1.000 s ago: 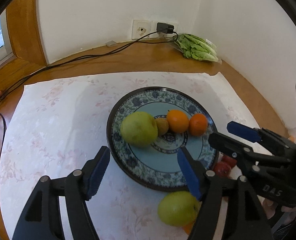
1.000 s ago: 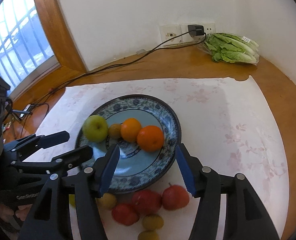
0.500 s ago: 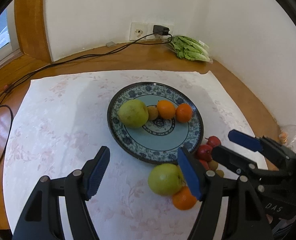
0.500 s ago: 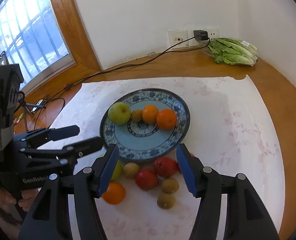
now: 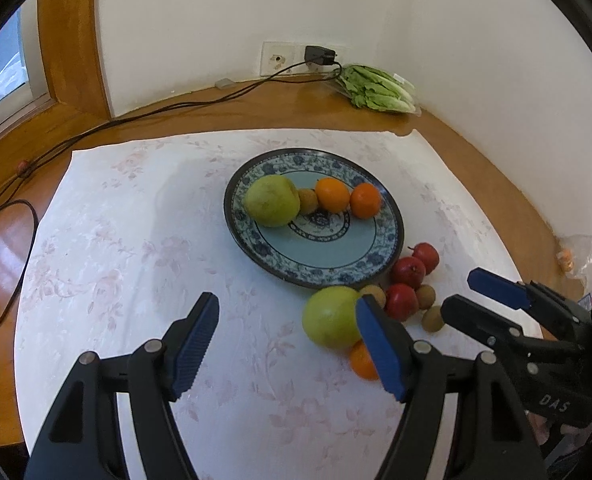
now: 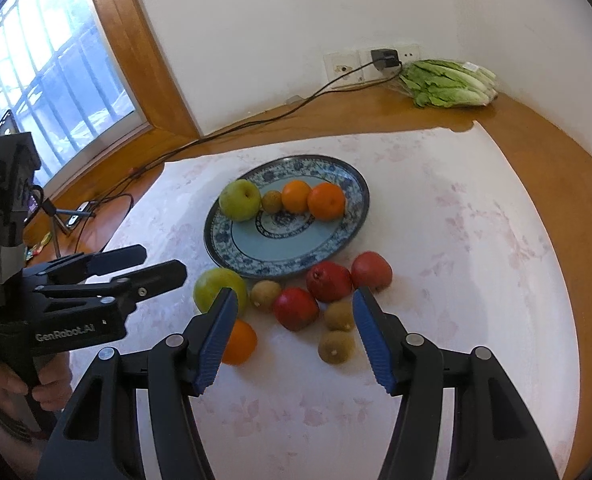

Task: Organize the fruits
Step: 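Withdraw both open tools from the plate toward the remaining fruits, then grasp the large green pear with the left tool while the right tool grasps a brown kiwi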

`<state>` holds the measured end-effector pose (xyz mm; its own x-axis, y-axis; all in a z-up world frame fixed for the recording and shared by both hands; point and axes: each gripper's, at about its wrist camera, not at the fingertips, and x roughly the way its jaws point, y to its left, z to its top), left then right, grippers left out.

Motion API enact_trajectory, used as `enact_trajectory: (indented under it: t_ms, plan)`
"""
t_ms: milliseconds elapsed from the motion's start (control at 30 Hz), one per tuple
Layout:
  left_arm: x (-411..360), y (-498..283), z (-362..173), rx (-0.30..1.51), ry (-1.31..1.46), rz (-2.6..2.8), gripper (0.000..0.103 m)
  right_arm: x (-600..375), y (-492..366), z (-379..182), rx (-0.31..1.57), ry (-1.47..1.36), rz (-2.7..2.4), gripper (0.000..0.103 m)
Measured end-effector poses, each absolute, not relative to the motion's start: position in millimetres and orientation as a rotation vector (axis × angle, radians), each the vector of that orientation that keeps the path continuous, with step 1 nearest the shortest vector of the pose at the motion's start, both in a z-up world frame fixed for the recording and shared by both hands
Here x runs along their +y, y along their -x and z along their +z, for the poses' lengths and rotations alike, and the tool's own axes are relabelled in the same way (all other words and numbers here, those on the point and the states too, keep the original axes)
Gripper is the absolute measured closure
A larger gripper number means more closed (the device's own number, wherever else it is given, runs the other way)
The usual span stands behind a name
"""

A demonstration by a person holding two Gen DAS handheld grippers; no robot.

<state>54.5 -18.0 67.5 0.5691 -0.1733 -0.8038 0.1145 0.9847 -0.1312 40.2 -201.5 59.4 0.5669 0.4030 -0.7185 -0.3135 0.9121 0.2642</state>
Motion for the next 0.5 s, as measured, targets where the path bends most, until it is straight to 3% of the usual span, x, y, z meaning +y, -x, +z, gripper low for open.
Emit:
enact_trajectory:
  t_ms: [500]
  plan:
    - [-33, -49, 59, 0.969, 0.041, -0.207, 0.028, -214, -33, 49, 0.885, -0.145, 0.408, 0.042]
